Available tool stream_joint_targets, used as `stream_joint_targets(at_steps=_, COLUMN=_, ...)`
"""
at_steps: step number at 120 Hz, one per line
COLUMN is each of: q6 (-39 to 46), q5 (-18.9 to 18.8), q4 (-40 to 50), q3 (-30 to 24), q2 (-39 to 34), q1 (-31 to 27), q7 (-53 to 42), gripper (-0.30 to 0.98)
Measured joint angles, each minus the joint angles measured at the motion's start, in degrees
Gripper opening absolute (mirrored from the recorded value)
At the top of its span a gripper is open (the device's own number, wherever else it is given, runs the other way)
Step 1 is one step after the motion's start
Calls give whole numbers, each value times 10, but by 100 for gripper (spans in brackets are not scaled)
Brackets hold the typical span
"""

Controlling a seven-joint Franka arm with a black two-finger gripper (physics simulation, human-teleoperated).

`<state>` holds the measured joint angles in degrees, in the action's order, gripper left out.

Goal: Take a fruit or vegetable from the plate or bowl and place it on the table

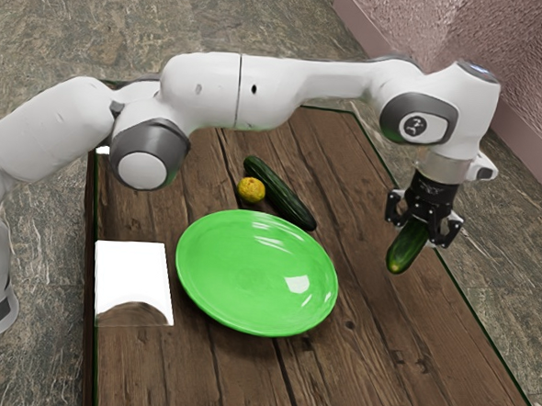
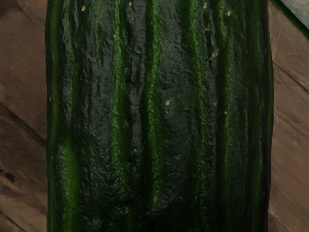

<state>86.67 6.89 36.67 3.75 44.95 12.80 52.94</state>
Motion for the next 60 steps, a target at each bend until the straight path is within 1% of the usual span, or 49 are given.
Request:
stream_joint_targets(at_steps=15, q6=-29, q5=0, q4=-35, q3=-8, q2=26, q1=-13, q7=-27, gripper=13)
stream_joint_targets(at_steps=22, q6=-38, q5=1, q4=-50, q3=-10, q2=35, q1=-15, q7=-38, gripper=13)
stream_joint_targets(at_steps=30, q6=-45, q5=0, q4=-89, q3=-10, q2=62, q1=-16, q7=-52, gripper=12)
stream_joint_targets(at_steps=38, q6=-51, q5=0, q4=-102, q3=-11, q2=73, q1=-16, q7=-64, gripper=12)
stream_joint_targets(at_steps=40, q6=-52, q5=0, q4=-104, q3=-11, q2=74, q1=-16, q7=-67, gripper=15)
stream_joint_targets(at_steps=50, q6=-56, q5=1, q4=-118, q3=-16, q2=80, q1=-15, q7=-80, gripper=38)
stream_joint_targets(at_steps=60, q6=-59, q5=1, q4=-123, q3=-18, q2=83, q1=-15, q7=-90, gripper=52)
